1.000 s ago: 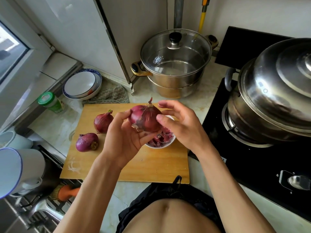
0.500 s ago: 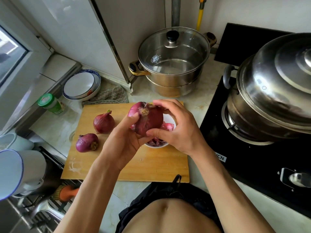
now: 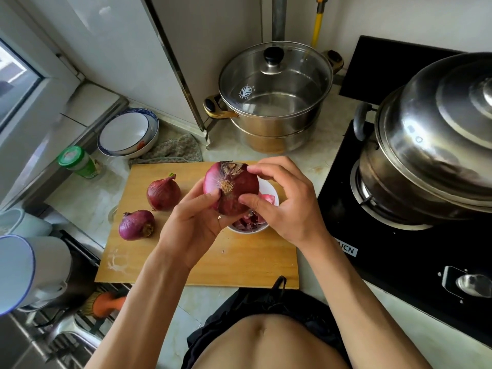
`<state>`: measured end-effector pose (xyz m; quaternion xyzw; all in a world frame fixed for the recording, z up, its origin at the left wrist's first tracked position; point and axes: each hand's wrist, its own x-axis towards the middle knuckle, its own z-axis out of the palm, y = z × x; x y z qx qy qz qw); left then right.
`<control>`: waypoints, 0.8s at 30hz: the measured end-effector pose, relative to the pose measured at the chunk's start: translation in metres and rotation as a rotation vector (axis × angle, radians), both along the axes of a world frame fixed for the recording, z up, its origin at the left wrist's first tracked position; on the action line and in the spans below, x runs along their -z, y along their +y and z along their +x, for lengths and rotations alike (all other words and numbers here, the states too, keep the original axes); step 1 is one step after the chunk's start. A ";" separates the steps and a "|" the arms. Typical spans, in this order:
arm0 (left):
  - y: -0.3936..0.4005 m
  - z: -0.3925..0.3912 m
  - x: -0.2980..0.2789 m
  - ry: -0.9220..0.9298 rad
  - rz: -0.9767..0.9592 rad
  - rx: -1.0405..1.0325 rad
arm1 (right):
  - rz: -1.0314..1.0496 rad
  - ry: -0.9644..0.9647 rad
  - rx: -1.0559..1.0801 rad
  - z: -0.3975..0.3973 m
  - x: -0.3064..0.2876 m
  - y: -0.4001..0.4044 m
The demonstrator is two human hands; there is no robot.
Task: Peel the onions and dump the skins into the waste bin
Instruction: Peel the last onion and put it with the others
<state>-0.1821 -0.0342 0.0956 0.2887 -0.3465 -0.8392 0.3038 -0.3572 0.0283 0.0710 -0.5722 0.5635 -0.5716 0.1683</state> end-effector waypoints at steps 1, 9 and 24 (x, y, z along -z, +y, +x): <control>0.000 0.000 0.001 -0.007 -0.009 0.000 | -0.001 0.001 -0.001 0.000 0.000 0.000; 0.003 0.004 0.002 -0.037 0.010 -0.007 | 0.042 0.009 -0.012 -0.001 0.000 -0.002; 0.004 0.000 0.002 -0.055 0.047 -0.012 | 0.141 -0.219 -0.072 -0.001 -0.004 0.000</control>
